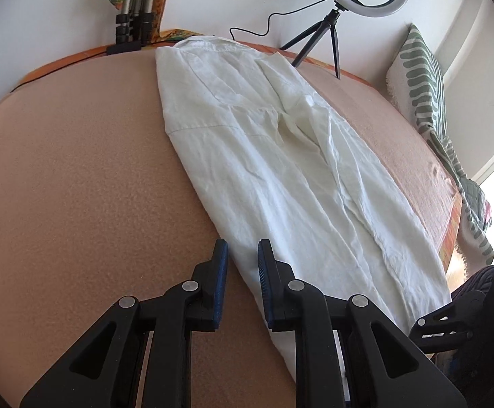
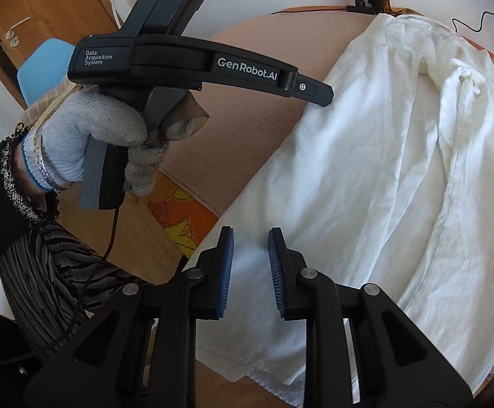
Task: Fold small clothes
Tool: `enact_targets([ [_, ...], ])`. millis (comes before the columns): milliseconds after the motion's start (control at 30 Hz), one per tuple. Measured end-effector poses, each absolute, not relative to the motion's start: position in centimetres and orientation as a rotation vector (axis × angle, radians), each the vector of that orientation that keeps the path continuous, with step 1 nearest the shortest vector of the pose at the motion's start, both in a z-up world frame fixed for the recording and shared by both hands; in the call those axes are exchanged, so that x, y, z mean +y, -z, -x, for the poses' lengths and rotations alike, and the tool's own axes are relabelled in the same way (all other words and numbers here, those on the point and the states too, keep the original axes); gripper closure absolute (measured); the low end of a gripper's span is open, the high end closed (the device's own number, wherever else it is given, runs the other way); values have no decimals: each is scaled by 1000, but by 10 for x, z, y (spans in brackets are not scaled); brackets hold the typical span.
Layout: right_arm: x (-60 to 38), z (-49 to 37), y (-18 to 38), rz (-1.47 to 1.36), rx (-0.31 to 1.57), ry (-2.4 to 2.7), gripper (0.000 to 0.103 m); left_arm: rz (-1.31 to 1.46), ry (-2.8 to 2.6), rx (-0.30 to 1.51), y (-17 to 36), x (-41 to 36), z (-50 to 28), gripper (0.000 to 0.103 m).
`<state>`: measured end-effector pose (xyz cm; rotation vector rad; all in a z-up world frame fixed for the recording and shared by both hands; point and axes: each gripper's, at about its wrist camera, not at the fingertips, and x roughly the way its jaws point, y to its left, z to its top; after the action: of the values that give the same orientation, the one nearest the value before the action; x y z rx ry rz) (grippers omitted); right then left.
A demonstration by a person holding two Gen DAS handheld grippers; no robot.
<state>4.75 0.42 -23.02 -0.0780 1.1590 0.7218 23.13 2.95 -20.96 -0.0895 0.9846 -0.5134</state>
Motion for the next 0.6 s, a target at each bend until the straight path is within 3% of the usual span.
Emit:
enact_targets([
  [400,-45,-20,204,67,1188,-717,80,-163,492,892,211,22,-172,87],
  [433,-60,-17,197,53,1182,-688,78,-137,500,900,209,24,-164,87],
  [500,-95,-13,184,23,1164,-614,60,-12,535,929,205,35,-150,87],
  [600,-148,-7,173,-52,1190,-529,59,198,572,974,196,53,-130,87],
])
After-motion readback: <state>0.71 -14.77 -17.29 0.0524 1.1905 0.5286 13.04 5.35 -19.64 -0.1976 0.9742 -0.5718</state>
